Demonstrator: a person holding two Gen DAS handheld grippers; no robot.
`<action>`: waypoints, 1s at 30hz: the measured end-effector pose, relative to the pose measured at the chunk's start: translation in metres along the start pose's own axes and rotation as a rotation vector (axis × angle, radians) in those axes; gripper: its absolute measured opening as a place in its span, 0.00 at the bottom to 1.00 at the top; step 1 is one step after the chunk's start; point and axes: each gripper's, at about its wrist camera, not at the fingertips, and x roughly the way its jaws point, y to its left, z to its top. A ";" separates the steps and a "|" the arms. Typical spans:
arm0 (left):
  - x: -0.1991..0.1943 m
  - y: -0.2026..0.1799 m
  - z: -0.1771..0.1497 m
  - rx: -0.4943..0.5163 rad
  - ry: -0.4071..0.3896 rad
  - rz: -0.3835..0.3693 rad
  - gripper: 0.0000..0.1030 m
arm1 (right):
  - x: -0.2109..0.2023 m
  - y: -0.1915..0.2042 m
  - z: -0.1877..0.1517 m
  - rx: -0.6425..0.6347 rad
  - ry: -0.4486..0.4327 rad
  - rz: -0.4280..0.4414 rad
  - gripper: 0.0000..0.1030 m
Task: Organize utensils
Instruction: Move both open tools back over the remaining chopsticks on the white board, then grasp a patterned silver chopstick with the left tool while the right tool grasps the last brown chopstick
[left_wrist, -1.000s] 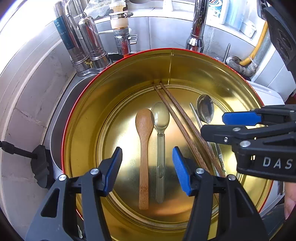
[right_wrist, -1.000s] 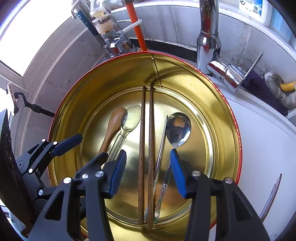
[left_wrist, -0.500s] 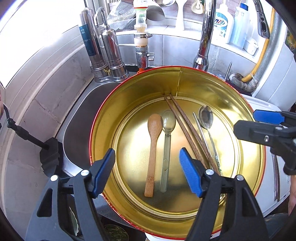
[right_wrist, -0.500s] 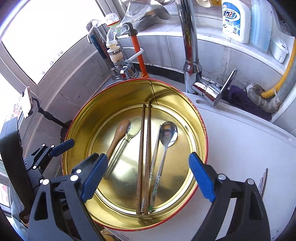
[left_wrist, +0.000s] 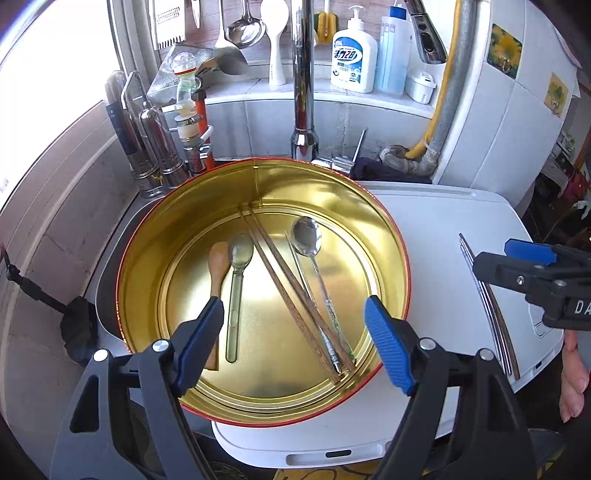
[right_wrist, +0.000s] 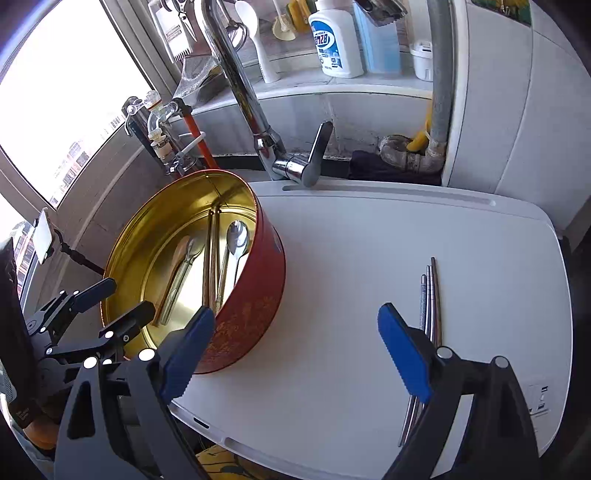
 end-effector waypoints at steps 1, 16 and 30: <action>0.002 -0.009 0.000 0.013 0.000 -0.018 0.75 | -0.003 -0.008 -0.004 0.013 -0.001 -0.013 0.88; 0.035 -0.137 -0.013 0.227 0.080 -0.248 0.75 | -0.012 -0.104 -0.052 0.153 0.070 -0.173 0.88; 0.089 -0.194 -0.031 0.338 0.114 -0.290 0.75 | 0.023 -0.144 -0.068 0.147 0.182 -0.232 0.88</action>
